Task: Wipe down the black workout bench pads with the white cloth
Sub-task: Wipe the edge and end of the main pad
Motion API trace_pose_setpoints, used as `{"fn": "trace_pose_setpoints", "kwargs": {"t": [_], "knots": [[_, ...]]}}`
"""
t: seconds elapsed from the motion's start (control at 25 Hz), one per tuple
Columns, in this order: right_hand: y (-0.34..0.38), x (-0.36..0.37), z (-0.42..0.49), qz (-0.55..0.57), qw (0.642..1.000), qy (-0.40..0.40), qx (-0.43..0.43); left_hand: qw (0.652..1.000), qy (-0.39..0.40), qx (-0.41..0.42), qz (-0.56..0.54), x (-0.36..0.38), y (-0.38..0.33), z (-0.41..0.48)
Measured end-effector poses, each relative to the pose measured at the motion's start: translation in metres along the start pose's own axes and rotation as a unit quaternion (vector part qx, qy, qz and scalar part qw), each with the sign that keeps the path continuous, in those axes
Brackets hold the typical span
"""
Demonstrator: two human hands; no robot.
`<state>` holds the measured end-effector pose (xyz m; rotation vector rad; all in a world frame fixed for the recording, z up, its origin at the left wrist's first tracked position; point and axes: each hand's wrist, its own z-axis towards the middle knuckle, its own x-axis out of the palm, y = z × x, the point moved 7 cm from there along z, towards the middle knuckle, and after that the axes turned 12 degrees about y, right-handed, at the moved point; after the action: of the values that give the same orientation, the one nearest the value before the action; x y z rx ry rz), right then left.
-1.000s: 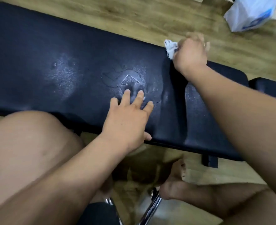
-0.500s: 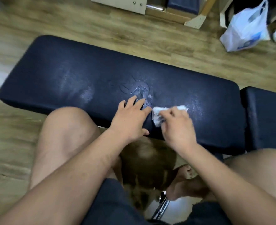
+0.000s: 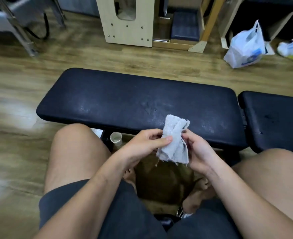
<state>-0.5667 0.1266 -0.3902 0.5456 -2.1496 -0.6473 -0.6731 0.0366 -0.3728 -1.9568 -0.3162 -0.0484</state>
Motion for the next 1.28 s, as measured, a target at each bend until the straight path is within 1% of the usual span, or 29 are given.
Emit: {"fn": "trace_pose_setpoints", "kwargs": {"t": [0.08, 0.16, 0.2, 0.24, 0.28, 0.32, 0.36, 0.4, 0.44, 0.48, 0.56, 0.64, 0.68, 0.72, 0.76, 0.8, 0.84, 0.92, 0.96, 1.0, 1.08, 1.16, 1.24, 1.28], "knots": [[-0.002, -0.006, -0.003, 0.026, 1.0, 0.004, -0.018, 0.999, -0.044, -0.011, -0.026, 0.009, 0.001, -0.006], [-0.001, -0.001, -0.006, 0.028, 0.999, 0.018, -0.019, 0.994, -0.107, -0.008, -0.013, 0.011, 0.002, -0.011], [0.0, 0.005, -0.007, -0.002, 0.999, 0.029, -0.02, 0.992, -0.127, -0.009, 0.011, 0.011, 0.002, -0.013], [0.002, 0.01, -0.007, -0.07, 0.997, 0.029, -0.029, 0.99, -0.132, -0.012, 0.047, 0.012, 0.001, -0.015], [0.005, 0.013, -0.008, -0.167, 0.985, 0.013, -0.05, 0.987, -0.128, -0.017, 0.091, 0.014, 0.0, -0.016], [0.014, 0.013, -0.007, -0.269, 0.959, -0.016, -0.085, 0.982, -0.119, -0.026, 0.142, 0.015, -0.001, -0.018], [0.029, 0.017, -0.01, -0.359, 0.924, -0.045, -0.126, 0.973, -0.114, -0.039, 0.196, 0.013, -0.002, -0.022], [0.048, 0.02, -0.012, -0.421, 0.888, -0.067, -0.171, 0.958, -0.113, -0.055, 0.257, 0.008, -0.006, -0.027], [0.07, 0.025, -0.013, -0.46, 0.859, -0.079, -0.213, 0.936, -0.118, -0.068, 0.325, -0.002, -0.01, -0.032], [0.09, 0.029, -0.009, -0.486, 0.836, -0.083, -0.239, 0.908, -0.13, -0.075, 0.39, -0.014, -0.015, -0.037], [0.116, 0.043, 0.015, -0.55, 0.8, -0.049, -0.234, 0.86, -0.149, -0.077, 0.482, -0.043, -0.021, -0.043], [0.12, 0.057, 0.049, -0.621, 0.762, -0.01, -0.184, 0.838, -0.154, -0.073, 0.519, -0.066, -0.021, -0.043], [0.112, 0.058, 0.071, -0.672, 0.725, -0.019, -0.149, 0.835, -0.148, -0.084, 0.523, -0.076, -0.017, -0.042], [0.102, 0.053, 0.09, -0.731, 0.671, -0.054, -0.112, 0.831, -0.143, -0.101, 0.529, -0.087, -0.012, -0.039], [0.09, 0.047, 0.1, -0.775, 0.615, -0.112, -0.088, 0.817, -0.136, -0.118, 0.547, -0.096, -0.007, -0.037], [0.076, 0.045, 0.107, -0.792, 0.582, -0.159, -0.097, 0.8, -0.13, -0.129, 0.572, -0.108, -0.002, -0.033], [0.059, 0.046, 0.11, -0.798, 0.563, -0.181, -0.12, 0.781, -0.123, -0.131, 0.598, -0.121, 0.002, -0.029], [0.024, 0.05, 0.108, -0.809, 0.529, -0.173, -0.189, 0.745, -0.114, -0.132, 0.644, -0.142, 0.014, -0.018], [0.019, 0.052, 0.107, -0.809, 0.52, -0.165, -0.219, 0.732, -0.112, -0.131, 0.659, -0.149, 0.018, -0.013], [0.026, 0.05, 0.119, -0.804, 0.527, -0.152, -0.228, 0.728, -0.109, -0.13, 0.664, -0.156, 0.022, -0.006], [0.06, 0.049, 0.155, -0.801, 0.538, -0.153, -0.215, 0.733, -0.102, -0.133, 0.659, -0.163, 0.025, 0.004], [0.109, 0.047, 0.203, -0.799, 0.535, -0.179, -0.209, 0.737, -0.099, -0.128, 0.656, -0.163, 0.025, 0.007], [0.153, 0.045, 0.251, -0.783, 0.565, -0.197, -0.169, 0.721, -0.093, -0.12, 0.676, -0.163, 0.024, 0.005], [0.167, 0.042, 0.269, -0.783, 0.572, -0.201, -0.135, 0.713, -0.09, -0.115, 0.686, -0.163, 0.024, 0.004]]}}
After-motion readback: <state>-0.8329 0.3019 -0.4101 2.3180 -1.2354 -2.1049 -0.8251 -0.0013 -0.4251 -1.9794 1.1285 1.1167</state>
